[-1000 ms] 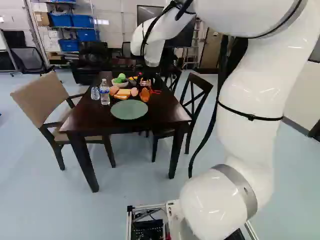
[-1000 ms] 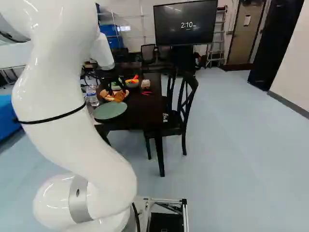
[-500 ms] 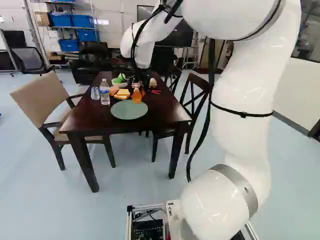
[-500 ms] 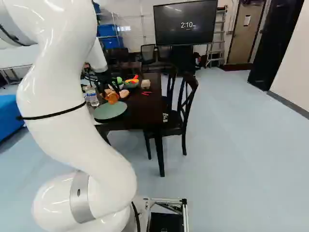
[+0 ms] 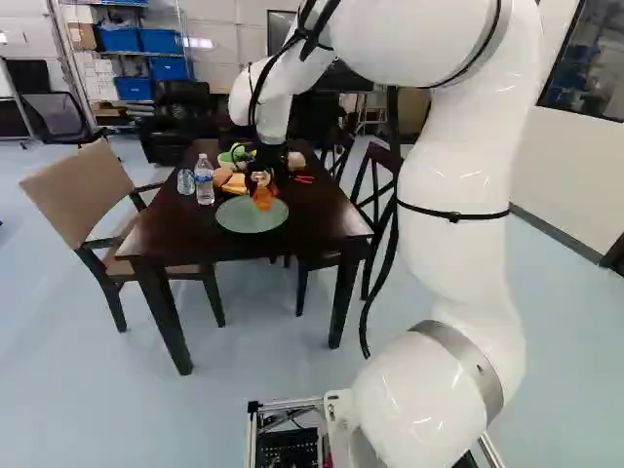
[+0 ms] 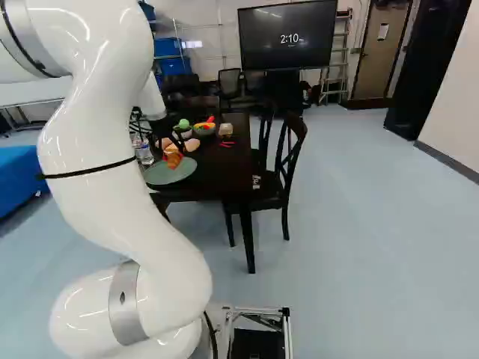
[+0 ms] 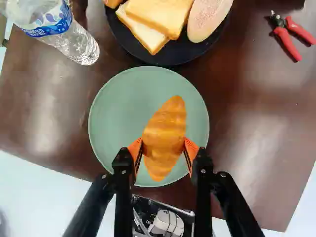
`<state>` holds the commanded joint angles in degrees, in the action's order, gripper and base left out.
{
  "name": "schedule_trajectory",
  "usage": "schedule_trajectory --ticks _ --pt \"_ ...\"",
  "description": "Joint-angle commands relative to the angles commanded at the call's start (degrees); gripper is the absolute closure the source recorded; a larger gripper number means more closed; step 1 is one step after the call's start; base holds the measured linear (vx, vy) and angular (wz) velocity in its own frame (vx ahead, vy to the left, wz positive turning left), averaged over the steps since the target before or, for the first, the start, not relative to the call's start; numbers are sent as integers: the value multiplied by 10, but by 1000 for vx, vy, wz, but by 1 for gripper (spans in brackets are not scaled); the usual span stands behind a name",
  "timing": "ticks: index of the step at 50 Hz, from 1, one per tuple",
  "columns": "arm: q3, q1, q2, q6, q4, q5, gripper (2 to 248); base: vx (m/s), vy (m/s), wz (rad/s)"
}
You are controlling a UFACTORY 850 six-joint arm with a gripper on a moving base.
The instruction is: Move the croissant to the empty plate
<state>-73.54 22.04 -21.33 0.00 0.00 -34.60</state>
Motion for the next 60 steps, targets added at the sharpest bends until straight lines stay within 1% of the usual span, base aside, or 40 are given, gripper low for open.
schedule_trajectory --ticks 18,24,25,29,30,34,35,39,40,45,46,60 --pt "-6 0 -29 0 0 0 123 0 0 0" --pt "-6 0 -29 0 0 0 123 0 0 0" --pt "-6 0 -29 0 0 0 114 0 0 0" --pt "-6 0 -29 0 0 0 114 0 0 0" --pt "-6 0 -29 0 0 0 83 0 0 0" --pt "-6 0 -29 0 0 0 83 0 0 0" --pt "-6 0 -29 0 0 0 50 0 0 0" --pt "-6 0 -29 0 0 0 50 0 0 0" --pt "-6 0 -29 0 0 0 16 0 0 0" --pt "-3 -4 -23 0 0 0 16 0 0 0" --pt "-2 -5 -22 0 0 0 3 0 0 0" --pt "17 -28 10 0 0 0 3 0 0 0"
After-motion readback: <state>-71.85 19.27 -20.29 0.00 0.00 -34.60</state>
